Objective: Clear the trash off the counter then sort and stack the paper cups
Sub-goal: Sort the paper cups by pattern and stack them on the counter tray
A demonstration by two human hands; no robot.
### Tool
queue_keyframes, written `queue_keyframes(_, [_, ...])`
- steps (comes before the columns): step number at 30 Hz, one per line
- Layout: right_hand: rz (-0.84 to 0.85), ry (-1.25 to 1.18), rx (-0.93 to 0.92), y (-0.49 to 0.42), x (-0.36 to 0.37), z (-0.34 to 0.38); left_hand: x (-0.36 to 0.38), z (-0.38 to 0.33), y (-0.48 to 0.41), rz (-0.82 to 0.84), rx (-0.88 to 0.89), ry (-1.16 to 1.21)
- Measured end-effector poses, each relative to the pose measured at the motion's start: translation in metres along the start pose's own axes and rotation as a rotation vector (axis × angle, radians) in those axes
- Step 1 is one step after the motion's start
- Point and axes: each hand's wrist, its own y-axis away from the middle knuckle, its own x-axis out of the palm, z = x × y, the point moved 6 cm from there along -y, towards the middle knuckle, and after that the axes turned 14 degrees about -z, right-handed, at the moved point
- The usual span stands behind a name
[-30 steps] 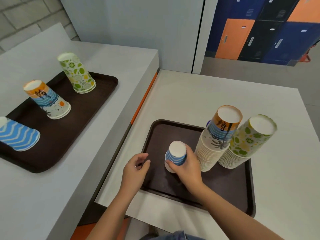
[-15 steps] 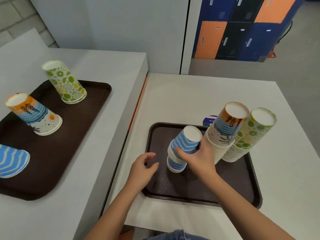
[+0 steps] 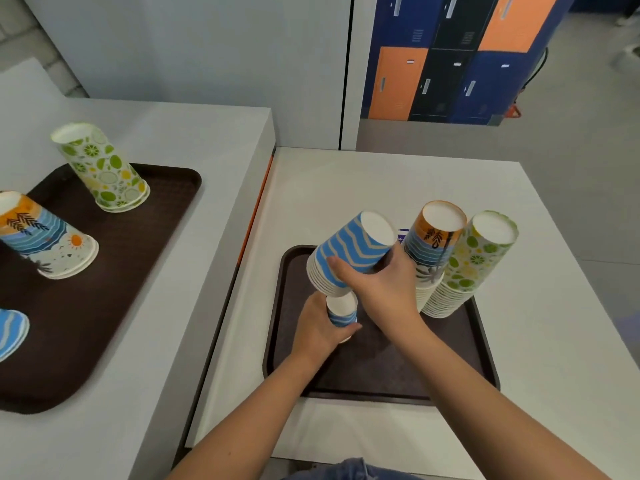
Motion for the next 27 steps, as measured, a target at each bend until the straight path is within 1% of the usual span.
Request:
queue_keyframes(3, [0.042, -0.019, 0.025, -0.001, 0.001, 0.002, -0.002, -0.001, 0.004, -0.014, -0.026, -0.037])
queue_keyframes(6, [0.078, -0.043, 0.049, -0.004, 0.003, 0.007, -0.006, -0.005, 0.007, -0.060, -0.074, -0.021])
queue_keyframes(8, [0.100, -0.059, 0.064, -0.006, 0.004, 0.011, -0.015, -0.007, 0.007, -0.160, -0.153, 0.046])
queue_keyframes(11, [0.142, -0.117, 0.097, -0.007, 0.007, 0.018, -0.034, -0.009, 0.008, -0.361, -0.326, 0.212])
queue_keyframes(14, [0.207, -0.209, 0.160, -0.007, 0.017, 0.023, -0.051, -0.009, 0.010, -0.468, -0.462, 0.371])
queue_keyframes(16, [0.245, -0.259, 0.202, -0.004, 0.025, 0.026, -0.066, -0.013, 0.016, -0.538, -0.503, 0.457])
queue_keyframes(19, [0.301, -0.370, 0.271, 0.000, 0.038, 0.034, -0.102, -0.026, 0.029, -0.667, -0.482, 0.536])
queue_keyframes(23, [0.385, -0.467, 0.348, 0.009, 0.065, 0.053, -0.180, -0.041, 0.053, -0.891, -0.417, 0.544])
queue_keyframes(25, [0.424, -0.494, 0.388, 0.014, 0.083, 0.061, -0.224, -0.052, 0.064, -0.994, -0.352, 0.531])
queue_keyframes(27, [0.457, -0.511, 0.428, 0.021, 0.102, 0.070, -0.274, -0.068, 0.076, -1.110, -0.249, 0.453])
